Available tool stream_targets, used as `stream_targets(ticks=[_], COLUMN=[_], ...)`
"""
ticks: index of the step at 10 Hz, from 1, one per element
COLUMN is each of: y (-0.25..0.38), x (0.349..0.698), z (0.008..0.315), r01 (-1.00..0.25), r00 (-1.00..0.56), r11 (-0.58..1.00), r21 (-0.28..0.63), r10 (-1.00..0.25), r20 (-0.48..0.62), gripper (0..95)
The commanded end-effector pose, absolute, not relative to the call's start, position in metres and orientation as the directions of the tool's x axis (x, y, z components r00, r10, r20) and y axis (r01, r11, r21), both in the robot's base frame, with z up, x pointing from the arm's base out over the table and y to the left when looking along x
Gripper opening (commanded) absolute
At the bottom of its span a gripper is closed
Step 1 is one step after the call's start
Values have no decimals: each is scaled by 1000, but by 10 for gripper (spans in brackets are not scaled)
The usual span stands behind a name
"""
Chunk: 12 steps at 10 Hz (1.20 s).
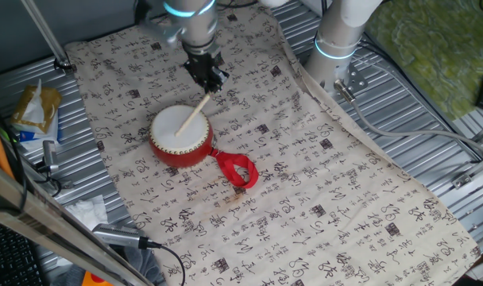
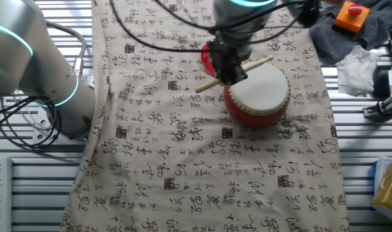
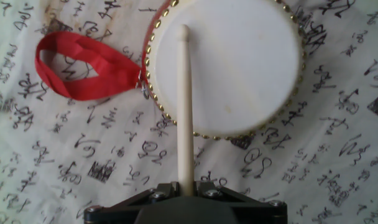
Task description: Play the drum
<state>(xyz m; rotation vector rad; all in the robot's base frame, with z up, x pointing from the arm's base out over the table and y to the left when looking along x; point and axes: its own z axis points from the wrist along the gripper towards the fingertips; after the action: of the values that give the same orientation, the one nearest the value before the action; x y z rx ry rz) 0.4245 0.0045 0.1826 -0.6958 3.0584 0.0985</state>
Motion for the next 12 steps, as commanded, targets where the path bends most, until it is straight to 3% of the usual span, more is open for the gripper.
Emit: stream_targets(ticks=[1, 12], y=[15, 173], x=[427, 461], z=[189, 178], r01=[-356, -129], r00=[-933, -991], r11=[931, 989], r21=[82, 68], r10=[-351, -126], r20=[-75, -47], gripper=[0, 0])
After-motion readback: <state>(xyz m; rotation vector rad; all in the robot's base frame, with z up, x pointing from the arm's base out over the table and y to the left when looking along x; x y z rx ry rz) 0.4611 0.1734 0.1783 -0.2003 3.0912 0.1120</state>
